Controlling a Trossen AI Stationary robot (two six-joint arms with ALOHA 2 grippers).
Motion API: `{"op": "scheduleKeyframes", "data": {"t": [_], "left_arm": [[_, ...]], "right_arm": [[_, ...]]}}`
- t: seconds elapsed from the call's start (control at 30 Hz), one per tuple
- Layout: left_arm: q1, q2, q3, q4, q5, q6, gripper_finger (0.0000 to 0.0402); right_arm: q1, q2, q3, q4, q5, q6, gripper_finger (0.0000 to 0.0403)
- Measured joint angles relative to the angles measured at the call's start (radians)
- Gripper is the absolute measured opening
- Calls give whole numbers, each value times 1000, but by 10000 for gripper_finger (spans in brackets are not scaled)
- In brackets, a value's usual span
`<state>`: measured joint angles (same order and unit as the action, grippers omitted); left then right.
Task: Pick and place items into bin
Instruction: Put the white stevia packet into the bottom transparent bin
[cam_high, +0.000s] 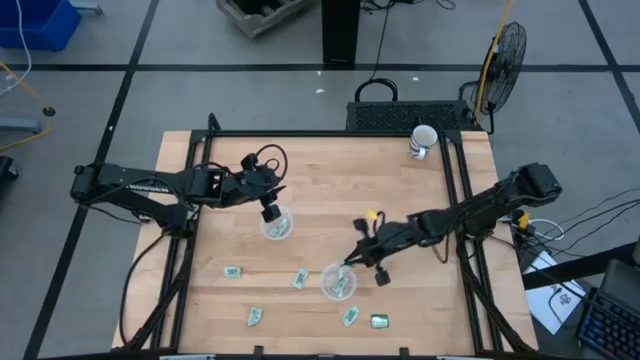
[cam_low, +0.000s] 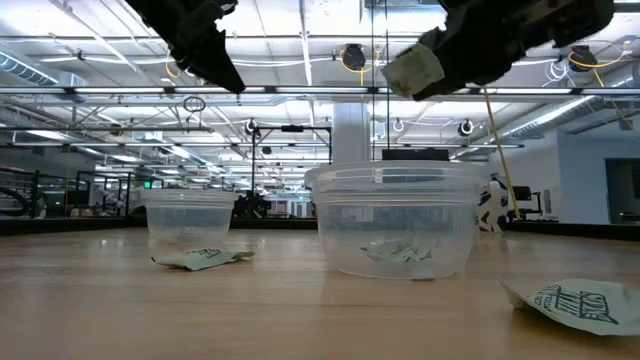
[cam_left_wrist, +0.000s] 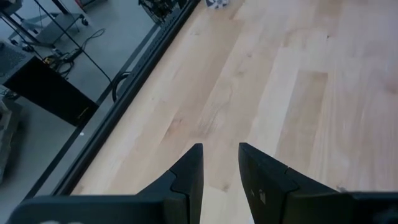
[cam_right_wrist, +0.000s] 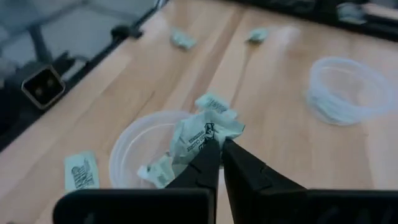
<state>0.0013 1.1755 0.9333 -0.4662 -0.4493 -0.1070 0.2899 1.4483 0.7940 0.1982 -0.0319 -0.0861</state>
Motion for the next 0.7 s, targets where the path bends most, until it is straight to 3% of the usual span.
{"op": "scheduleKeyframes", "data": {"t": [0.17, 0.4, 0.7], "left_arm": [[0, 0, 0, 11, 1, -2, 108], [-1, 0, 0, 11, 4, -7, 108], [-3, 0, 0, 11, 12, -53, 108]], "right_arm": [[23, 122, 147, -185, 0, -13, 9], [72, 269, 279, -252, 2, -41, 9], [88, 381, 375, -434, 7, 18, 9]]}}
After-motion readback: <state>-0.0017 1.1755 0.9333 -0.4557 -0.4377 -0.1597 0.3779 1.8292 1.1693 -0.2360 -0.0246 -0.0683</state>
